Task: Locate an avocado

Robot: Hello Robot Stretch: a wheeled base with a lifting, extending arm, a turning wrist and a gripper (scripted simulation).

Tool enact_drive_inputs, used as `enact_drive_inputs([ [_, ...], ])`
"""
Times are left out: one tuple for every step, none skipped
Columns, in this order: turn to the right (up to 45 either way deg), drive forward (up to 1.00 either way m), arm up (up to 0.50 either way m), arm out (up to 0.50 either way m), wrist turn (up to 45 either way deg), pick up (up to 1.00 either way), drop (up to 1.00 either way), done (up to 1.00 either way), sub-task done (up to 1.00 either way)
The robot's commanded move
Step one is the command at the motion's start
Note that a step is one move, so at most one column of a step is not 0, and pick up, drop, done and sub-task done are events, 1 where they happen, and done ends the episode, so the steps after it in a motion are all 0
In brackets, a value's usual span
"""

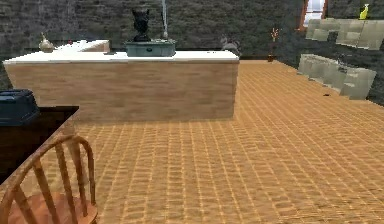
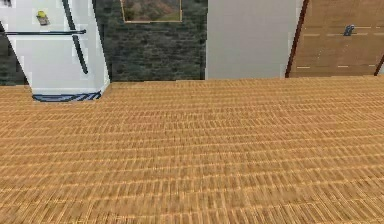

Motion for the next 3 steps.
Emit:
enact_drive_inputs([
  [-45.0,0.00,0.00,0.00,0.0,0.00,0.00,0.00,0.00],
  [-12.0,0.00,0.00,0.00,0.0,0.00,0.00,0.00,0.00],
  [0.0,0.00,0.00,0.00,0.0,0.00,0.00,1.00,0.00],
])
